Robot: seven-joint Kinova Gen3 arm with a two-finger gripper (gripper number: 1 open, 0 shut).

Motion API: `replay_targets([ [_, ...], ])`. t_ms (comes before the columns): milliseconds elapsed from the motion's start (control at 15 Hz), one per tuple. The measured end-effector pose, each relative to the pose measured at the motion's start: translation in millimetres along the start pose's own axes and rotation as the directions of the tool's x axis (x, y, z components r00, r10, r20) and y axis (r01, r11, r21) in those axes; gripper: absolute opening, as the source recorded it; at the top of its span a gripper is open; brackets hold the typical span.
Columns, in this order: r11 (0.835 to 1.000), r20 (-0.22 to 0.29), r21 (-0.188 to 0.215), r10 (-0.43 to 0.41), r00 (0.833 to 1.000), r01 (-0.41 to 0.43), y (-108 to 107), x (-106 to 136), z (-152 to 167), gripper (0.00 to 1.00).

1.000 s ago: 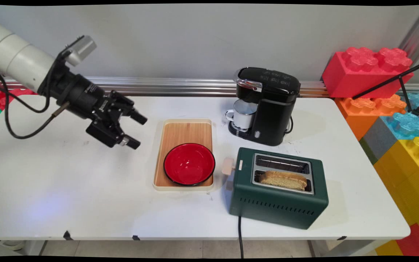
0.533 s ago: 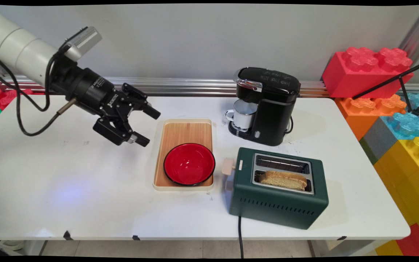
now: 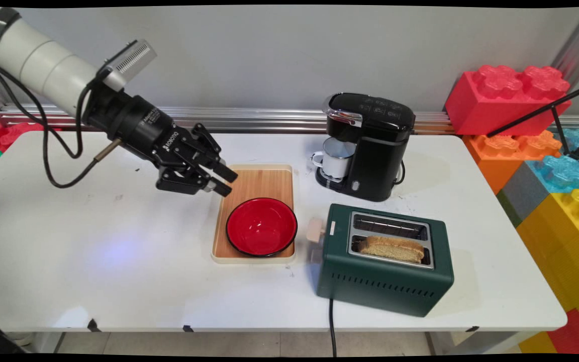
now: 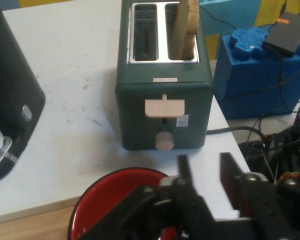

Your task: Press the toaster switch

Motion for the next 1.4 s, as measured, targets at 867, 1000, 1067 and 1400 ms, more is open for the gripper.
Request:
replay_targets([
  [867,0.999,-0.028,-0.033,0.022,0.999,-0.023,-16,7,49,0.00],
  [1000,0.999,-0.037,-0.036,0.021,0.999,-0.022,-17,8,63,0.00],
  [1067,0.999,-0.041,-0.035,0.019,0.999,-0.021,-18,9,71,0.00],
  [1400,0.999,-0.060,-0.035,0.010,0.998,-0.012,-21,13,105,0.00],
])
